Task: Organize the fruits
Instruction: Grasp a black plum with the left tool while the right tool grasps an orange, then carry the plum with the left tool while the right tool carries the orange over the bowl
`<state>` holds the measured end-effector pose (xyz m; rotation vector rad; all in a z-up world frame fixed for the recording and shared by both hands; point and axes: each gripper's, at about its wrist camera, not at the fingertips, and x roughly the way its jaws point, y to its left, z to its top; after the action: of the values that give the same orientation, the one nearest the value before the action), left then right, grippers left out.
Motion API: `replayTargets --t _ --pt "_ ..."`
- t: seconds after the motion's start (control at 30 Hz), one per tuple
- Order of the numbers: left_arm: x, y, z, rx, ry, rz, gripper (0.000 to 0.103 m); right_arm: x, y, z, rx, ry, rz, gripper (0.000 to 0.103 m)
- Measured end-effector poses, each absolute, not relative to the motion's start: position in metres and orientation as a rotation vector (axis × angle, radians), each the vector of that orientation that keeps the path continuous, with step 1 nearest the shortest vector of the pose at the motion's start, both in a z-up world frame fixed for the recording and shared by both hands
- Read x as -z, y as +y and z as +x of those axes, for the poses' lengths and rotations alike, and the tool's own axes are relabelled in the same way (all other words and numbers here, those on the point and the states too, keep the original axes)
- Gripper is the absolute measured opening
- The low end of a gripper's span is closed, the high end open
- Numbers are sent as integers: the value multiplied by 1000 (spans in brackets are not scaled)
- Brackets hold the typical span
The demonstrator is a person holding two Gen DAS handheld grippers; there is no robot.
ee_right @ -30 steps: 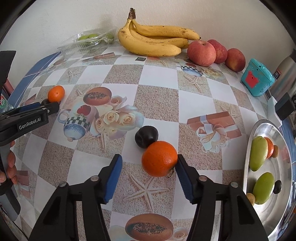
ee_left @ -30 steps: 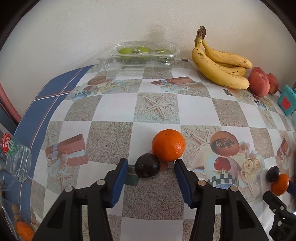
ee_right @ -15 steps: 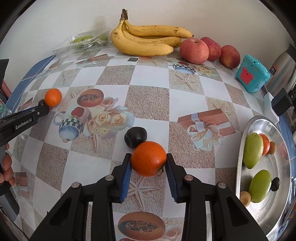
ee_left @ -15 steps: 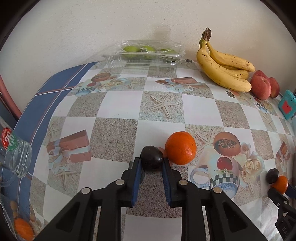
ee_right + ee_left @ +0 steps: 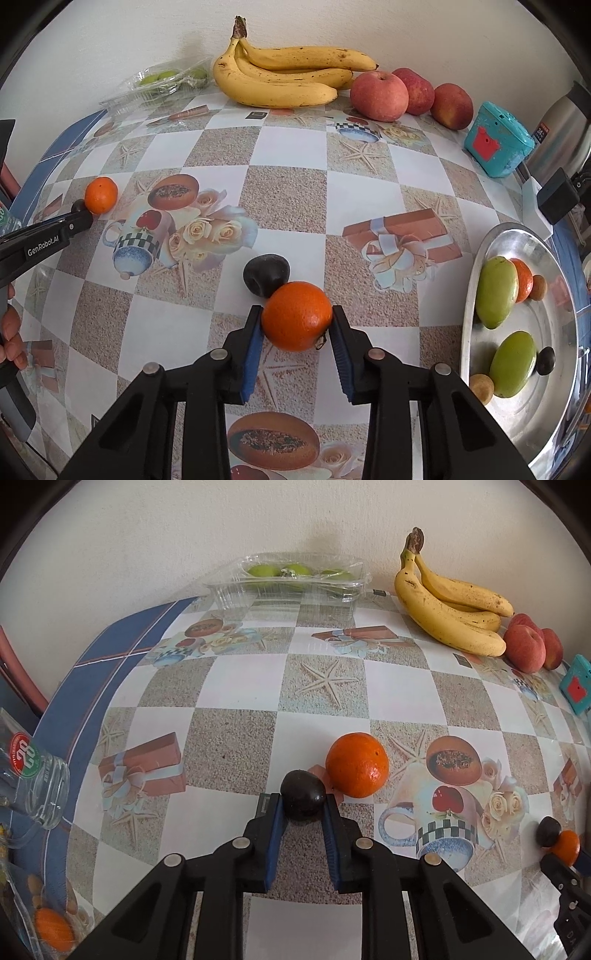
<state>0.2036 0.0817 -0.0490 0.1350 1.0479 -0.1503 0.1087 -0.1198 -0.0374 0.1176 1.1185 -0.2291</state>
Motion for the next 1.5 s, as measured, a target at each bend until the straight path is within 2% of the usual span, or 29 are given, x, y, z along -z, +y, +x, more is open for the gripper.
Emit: replayTargets --t 0.93,1.5 --pt "4 64 184 129 1003 165 22 10 -122 96 223 1060 179 36" --pt "-1 40 165 203 1065 5 22 -6 -150 81 259 1059 234 36"
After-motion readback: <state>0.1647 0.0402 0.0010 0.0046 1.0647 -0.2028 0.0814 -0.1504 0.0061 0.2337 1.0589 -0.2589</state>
